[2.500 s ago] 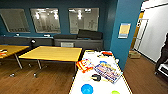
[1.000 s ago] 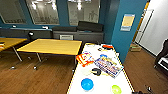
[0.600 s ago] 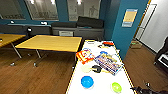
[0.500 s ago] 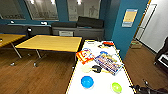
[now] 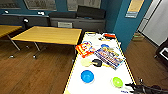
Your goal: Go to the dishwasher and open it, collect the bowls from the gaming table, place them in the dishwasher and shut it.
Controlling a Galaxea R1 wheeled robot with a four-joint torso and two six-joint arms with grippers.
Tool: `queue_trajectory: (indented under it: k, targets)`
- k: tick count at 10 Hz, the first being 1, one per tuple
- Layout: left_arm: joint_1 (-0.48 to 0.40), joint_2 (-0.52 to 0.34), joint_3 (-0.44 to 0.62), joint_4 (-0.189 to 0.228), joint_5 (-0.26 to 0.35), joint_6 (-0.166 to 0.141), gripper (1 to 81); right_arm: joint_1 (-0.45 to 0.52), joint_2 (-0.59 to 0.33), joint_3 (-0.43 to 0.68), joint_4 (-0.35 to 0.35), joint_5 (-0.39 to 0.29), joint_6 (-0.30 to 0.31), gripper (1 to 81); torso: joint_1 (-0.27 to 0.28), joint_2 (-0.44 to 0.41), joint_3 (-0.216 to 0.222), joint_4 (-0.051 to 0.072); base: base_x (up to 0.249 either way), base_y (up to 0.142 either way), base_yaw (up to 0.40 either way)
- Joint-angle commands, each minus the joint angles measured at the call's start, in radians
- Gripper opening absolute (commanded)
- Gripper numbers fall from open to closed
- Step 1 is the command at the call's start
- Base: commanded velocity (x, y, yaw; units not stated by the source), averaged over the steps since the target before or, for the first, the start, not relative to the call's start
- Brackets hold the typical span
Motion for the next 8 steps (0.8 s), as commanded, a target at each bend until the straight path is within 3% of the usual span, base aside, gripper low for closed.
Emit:
queue_trajectory:
  k: [1, 5, 8]
  targets:
    - [-0.009, -0.001, 0.003, -0.01, 0.063, 0.003, 81.1, 0.165, -0.056, -0.002, 0.019, -0.057, 0.007, 81.1, 0.0, 0.0, 0.001, 0.0, 0.0, 0.0, 0.0]
    - [-0.01, -0.004, 0.002, -0.011, 0.065, 0.003, 81.1, 0.196, -0.01, -0.049, 0.022, -0.057, 0.008, 81.1, 0.0, 0.0, -0.008, 0.0, 0.0, 0.0, 0.0]
    - [-0.009, -0.006, 0.002, -0.011, 0.067, 0.003, 81.1, 0.188, 0.058, -0.124, 0.03, -0.057, 0.045, 81.1, 0.0, 0.0, -0.008, 0.0, 0.0, 0.0, 0.0]
